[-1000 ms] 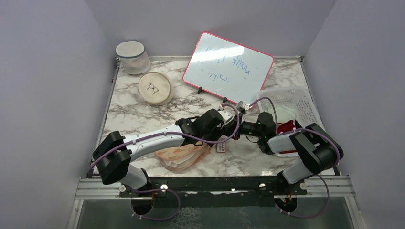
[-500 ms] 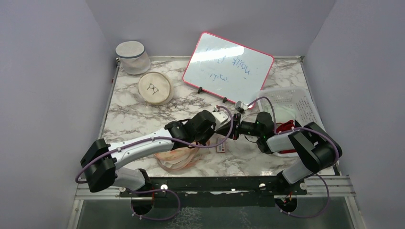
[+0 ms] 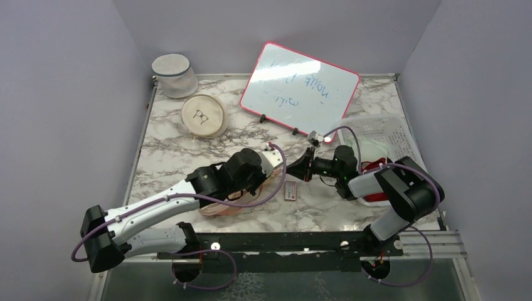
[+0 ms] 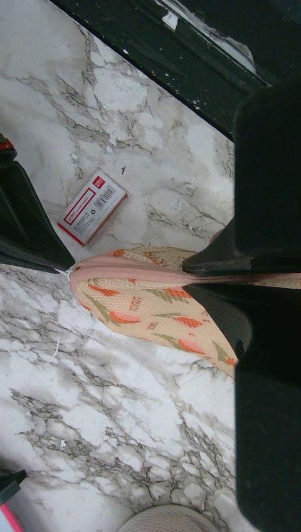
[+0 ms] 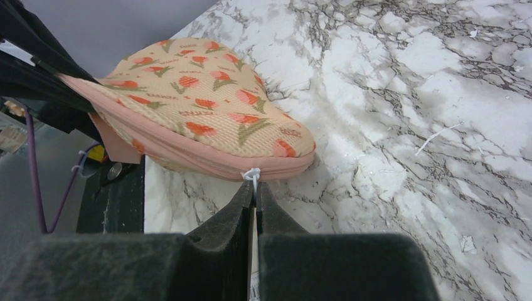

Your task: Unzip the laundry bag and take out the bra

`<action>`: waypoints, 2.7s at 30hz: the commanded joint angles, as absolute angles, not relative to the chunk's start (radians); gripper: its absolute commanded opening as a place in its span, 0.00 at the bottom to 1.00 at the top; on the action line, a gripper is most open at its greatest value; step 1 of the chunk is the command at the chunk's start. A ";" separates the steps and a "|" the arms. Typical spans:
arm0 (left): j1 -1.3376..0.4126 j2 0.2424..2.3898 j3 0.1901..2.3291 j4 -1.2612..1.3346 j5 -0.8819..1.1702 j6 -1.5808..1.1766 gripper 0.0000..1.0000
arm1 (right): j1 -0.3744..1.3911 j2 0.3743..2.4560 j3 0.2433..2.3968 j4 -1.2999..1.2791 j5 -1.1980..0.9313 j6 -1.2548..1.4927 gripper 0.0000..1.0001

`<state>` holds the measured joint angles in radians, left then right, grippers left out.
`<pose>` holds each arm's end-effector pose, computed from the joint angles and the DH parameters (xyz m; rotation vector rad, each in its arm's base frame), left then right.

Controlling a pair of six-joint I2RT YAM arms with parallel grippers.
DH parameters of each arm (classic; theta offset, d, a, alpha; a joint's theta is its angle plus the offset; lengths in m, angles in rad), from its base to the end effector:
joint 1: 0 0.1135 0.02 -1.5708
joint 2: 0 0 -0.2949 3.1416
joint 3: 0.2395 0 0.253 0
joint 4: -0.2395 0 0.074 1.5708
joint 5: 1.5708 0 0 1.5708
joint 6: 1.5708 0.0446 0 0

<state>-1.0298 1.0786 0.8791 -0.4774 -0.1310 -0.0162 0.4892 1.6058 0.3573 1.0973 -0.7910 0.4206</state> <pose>0.1212 -0.1904 0.3095 1.0408 2.0220 -0.4150 0.2228 0.1545 0.1782 -0.6917 1.7383 1.3252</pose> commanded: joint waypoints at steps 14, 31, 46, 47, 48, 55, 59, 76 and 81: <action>-1.034 0.862 0.920 -0.396 -0.207 0.003 0.00 | 0.481 1.640 0.394 1.069 -0.825 0.404 0.01; -1.034 0.950 0.963 -0.467 -0.527 -0.066 0.00 | 0.482 1.450 0.368 0.827 -0.517 0.309 0.37; -1.034 1.444 1.119 -0.396 -0.490 -0.296 0.03 | 0.482 1.167 0.244 0.796 -0.214 0.298 0.51; -1.035 1.468 1.127 -0.396 -0.467 -0.306 0.12 | 0.481 1.154 0.236 0.796 -0.201 0.298 0.52; -1.034 1.489 1.134 -0.392 -0.430 -0.302 0.21 | 0.481 1.140 0.229 0.796 -0.189 0.298 0.53; -1.035 1.363 1.018 -0.376 -0.319 -0.233 0.59 | 0.481 1.129 0.245 0.749 -0.161 0.295 0.55; -1.037 1.257 0.909 -0.412 -0.206 -0.185 0.99 | 0.482 1.143 0.246 0.757 -0.167 0.306 0.59; -1.093 1.430 0.947 -0.662 -0.481 -0.119 0.79 | 0.482 1.156 0.243 0.761 -0.183 0.306 0.60; -1.094 1.482 0.961 -0.660 -0.513 -0.141 0.68 | 0.482 1.156 0.244 0.762 -0.190 0.308 0.60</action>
